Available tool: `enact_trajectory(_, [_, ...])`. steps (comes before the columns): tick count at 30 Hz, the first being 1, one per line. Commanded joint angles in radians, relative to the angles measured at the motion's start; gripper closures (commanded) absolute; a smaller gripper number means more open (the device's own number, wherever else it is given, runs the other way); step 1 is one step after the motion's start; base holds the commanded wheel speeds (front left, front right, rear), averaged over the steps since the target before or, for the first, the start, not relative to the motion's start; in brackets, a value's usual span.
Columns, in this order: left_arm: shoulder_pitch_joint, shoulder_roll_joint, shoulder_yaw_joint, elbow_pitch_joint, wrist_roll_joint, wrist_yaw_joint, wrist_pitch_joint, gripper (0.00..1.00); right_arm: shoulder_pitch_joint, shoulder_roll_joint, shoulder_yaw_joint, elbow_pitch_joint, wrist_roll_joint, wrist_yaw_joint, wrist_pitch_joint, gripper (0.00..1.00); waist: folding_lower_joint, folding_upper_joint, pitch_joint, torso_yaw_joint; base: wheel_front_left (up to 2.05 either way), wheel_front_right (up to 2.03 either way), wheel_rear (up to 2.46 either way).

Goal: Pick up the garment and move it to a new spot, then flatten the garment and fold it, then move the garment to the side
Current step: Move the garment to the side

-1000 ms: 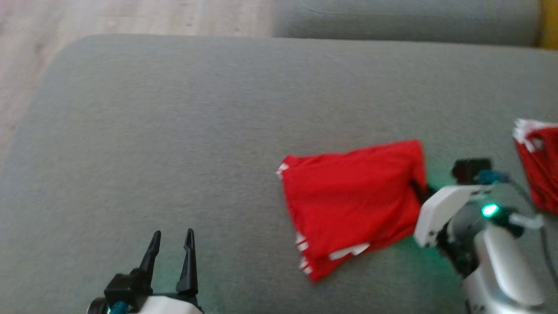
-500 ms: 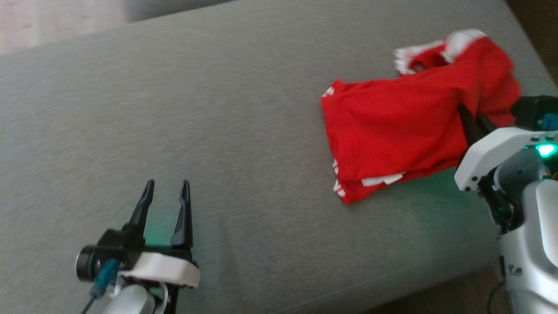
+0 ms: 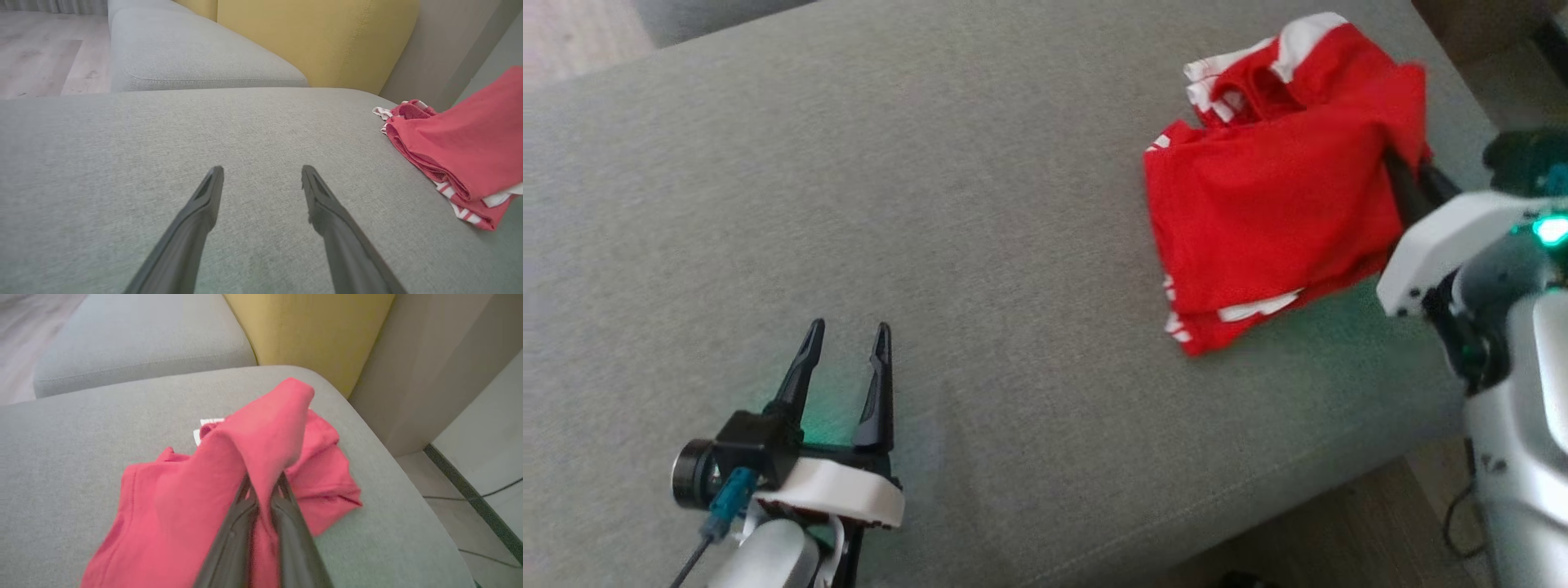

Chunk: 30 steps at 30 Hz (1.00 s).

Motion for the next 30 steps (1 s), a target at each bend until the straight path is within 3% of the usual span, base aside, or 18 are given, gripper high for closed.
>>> enact_trajectory(1, [-0.007, 0.018, 0.036, -0.025, 0.000, 0.003, -0.006, 0.00, -0.068, -0.031, 0.026, -0.029, -0.011, 0.007, -0.007, 1.00, 0.0000, 0.0000, -0.019, 0.030, 0.00, 0.00, 0.00])
enact_trajectory(8, [0.013, 0.009, 0.032, -0.021, -0.009, 0.003, -0.016, 0.00, -0.177, -0.102, 0.034, 0.031, -0.016, 0.007, 0.022, 1.00, 0.0000, 0.0000, -0.057, 0.111, 0.00, 0.00, 0.00])
enact_trajectory(21, [0.031, 0.016, 0.019, -0.034, -0.009, 0.010, -0.010, 0.00, -0.218, -0.257, -0.104, 0.188, -0.072, 0.007, 0.018, 1.00, 0.0000, 0.0000, -0.050, 0.215, 0.00, 0.00, 0.00])
enact_trajectory(22, [0.032, 0.018, 0.018, -0.036, -0.009, 0.011, -0.009, 0.00, -0.217, -0.262, -0.118, 0.196, -0.081, 0.007, 0.011, 0.76, 0.0000, 0.0000, -0.047, 0.218, 0.00, 0.00, 0.00])
enact_trajectory(23, [0.032, 0.020, 0.018, -0.039, -0.009, 0.012, -0.008, 0.00, -0.216, -0.267, -0.132, 0.206, -0.091, 0.007, 0.003, 0.46, 0.0000, 0.0000, -0.044, 0.220, 0.00, 0.00, 0.00])
enact_trajectory(24, [0.032, 0.022, 0.018, -0.042, -0.009, 0.012, -0.007, 0.00, -0.215, -0.270, -0.145, 0.215, -0.103, 0.007, -0.005, 0.00, 0.0000, 0.0000, -0.041, 0.222, 0.00, 0.00, 0.00])
enact_trajectory(30, [0.033, 0.028, 0.017, -0.054, -0.008, 0.021, 0.000, 0.00, -0.201, -0.231, -0.191, 0.235, -0.149, 0.007, -0.034, 0.00, 0.0000, 0.0000, -0.037, 0.220, 0.00, 0.00, 0.00])
